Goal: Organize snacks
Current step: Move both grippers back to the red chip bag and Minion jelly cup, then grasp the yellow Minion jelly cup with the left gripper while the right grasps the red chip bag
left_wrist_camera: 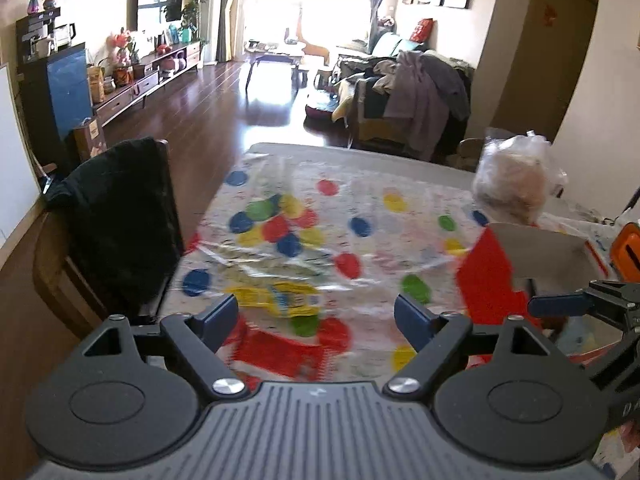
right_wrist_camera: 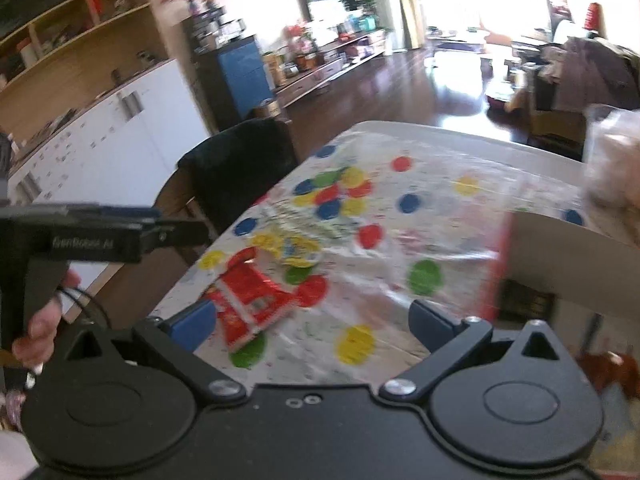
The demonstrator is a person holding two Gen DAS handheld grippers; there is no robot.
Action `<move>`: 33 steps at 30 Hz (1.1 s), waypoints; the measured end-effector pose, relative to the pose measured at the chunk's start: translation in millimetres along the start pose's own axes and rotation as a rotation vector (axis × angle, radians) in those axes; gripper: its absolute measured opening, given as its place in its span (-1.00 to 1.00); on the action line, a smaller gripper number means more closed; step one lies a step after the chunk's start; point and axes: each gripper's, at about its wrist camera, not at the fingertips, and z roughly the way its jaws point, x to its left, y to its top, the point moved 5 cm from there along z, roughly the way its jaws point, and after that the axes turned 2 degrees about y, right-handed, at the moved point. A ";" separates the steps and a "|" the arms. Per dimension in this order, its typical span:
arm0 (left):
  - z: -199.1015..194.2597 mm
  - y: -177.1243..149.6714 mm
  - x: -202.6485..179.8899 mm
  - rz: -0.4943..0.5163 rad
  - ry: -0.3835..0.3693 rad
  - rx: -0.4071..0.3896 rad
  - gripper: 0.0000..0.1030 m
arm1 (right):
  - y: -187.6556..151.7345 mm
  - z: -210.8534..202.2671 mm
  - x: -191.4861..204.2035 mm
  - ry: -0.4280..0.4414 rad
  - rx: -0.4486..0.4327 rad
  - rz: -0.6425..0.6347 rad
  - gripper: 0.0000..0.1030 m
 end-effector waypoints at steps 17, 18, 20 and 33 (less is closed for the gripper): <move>38.5 -10.3 103.4 0.095 -0.012 0.120 0.66 | -0.3 139.7 70.8 0.093 0.223 -0.247 1.00; 40.1 -11.3 106.3 0.106 -0.014 0.124 0.66 | -0.5 148.0 72.6 0.092 0.235 -0.269 1.00; 43.0 -12.4 112.1 0.120 -0.017 0.128 0.66 | -0.8 160.3 74.9 0.086 0.252 -0.309 1.00; 65.2 -6.1 123.3 0.221 -0.176 0.201 0.66 | -2.3 219.4 77.8 0.028 0.367 -0.481 0.91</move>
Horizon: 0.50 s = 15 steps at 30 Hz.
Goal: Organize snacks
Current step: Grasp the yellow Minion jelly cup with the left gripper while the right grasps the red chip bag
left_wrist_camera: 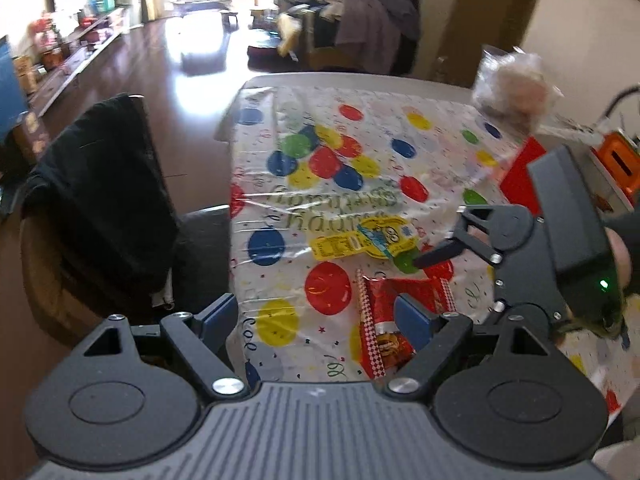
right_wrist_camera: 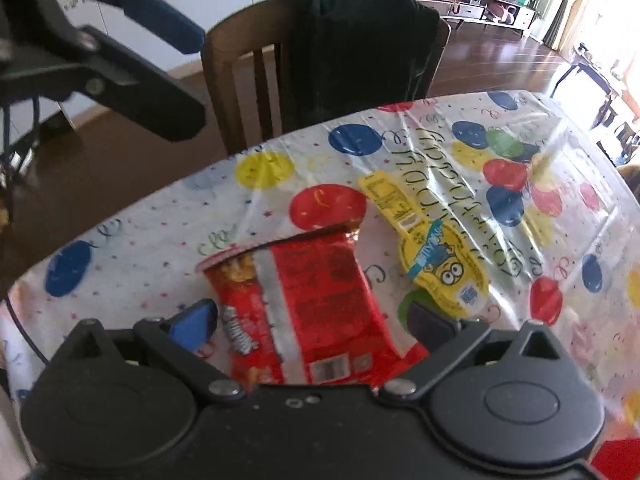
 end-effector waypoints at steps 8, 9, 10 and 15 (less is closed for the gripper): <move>13.1 10.2 -6.1 0.172 -0.053 0.018 0.66 | -0.6 4.0 2.4 0.029 0.003 -0.001 0.64; 15.2 12.2 -7.1 0.191 -0.058 0.020 0.66 | -1.1 3.0 2.1 0.027 0.000 0.008 0.57; 17.5 14.2 -8.7 0.214 -0.065 0.024 0.66 | -1.4 1.5 1.8 0.025 -0.004 0.013 0.54; 35.2 23.4 -17.3 0.301 -0.075 0.050 0.66 | -10.3 -4.9 -0.8 0.007 -0.015 0.066 0.50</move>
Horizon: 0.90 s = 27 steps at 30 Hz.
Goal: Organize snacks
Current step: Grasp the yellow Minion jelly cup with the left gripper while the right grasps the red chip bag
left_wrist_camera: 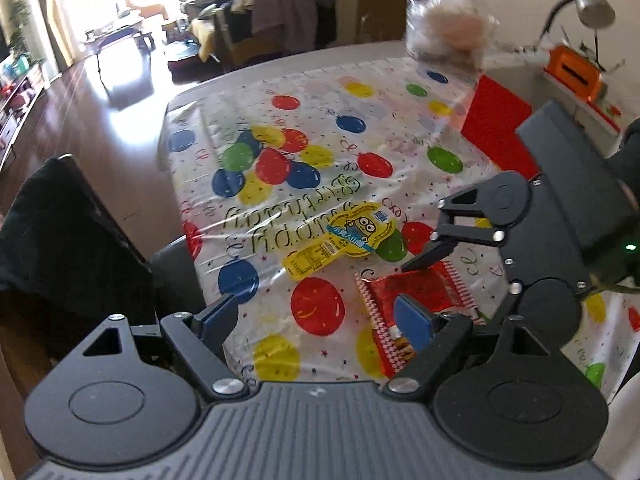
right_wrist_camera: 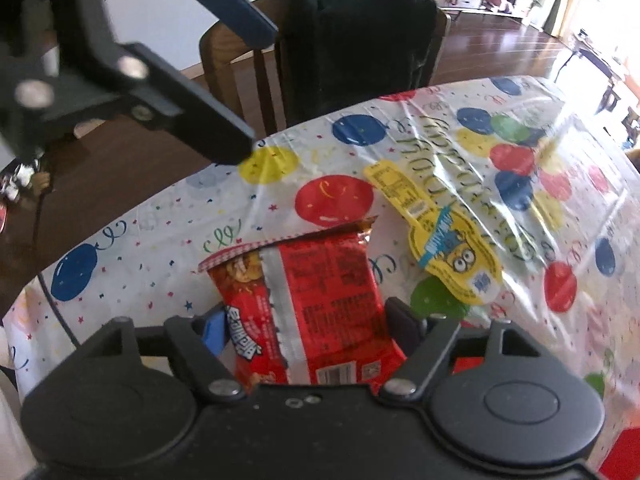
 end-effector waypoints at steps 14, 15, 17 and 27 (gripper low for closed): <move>72.3 41.7 -26.6 0.124 -0.101 0.053 0.66 | -55.1 -55.9 -24.6 -0.053 -0.036 0.301 0.50; 78.8 44.8 -29.7 0.134 -0.111 0.060 0.66 | -60.7 -59.2 -27.5 -0.057 -0.036 0.326 0.50; 92.2 49.6 -34.6 0.155 -0.115 0.071 0.65 | -70.8 -63.5 -33.1 -0.055 -0.025 0.395 0.50; 133.3 57.1 -44.7 0.219 -0.109 0.127 0.40 | -91.3 -83.5 -38.6 -0.059 -0.057 0.525 0.50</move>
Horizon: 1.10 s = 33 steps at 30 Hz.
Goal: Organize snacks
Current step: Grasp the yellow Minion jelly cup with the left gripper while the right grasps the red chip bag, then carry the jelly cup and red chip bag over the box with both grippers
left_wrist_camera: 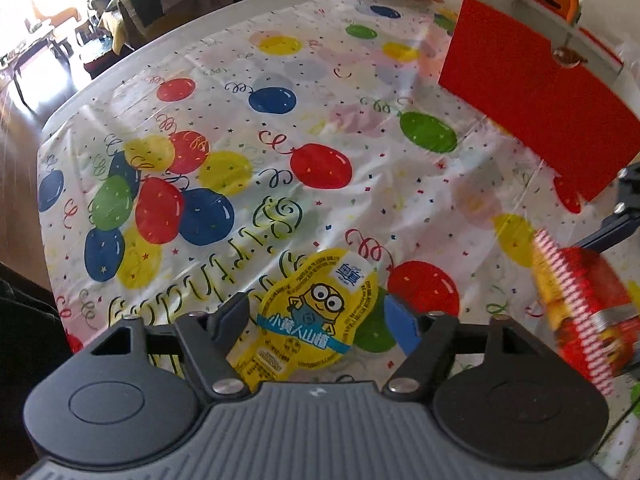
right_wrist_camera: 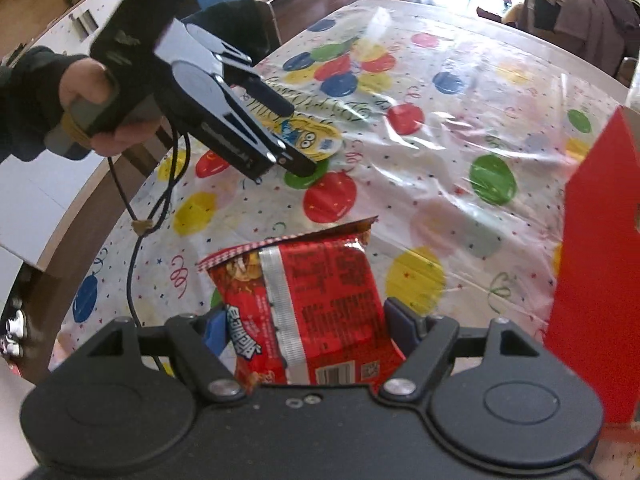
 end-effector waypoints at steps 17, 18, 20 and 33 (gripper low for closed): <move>-1.8 -0.7 3.4 -0.194 0.084 -0.025 0.24 | -1.1 -10.3 -13.9 -0.058 -0.032 0.056 0.50; -2.8 -1.8 4.4 -0.221 0.095 -0.026 0.24 | -1.2 -12.3 -15.1 -0.065 -0.036 0.065 0.50; -5.8 -4.2 6.0 -0.281 0.109 -0.026 0.24 | -1.1 -16.4 -17.5 -0.074 -0.045 0.082 0.50; -59.1 0.2 -19.0 -0.506 0.109 -0.073 0.24 | -1.7 -67.9 -37.5 -0.132 -0.116 0.156 0.50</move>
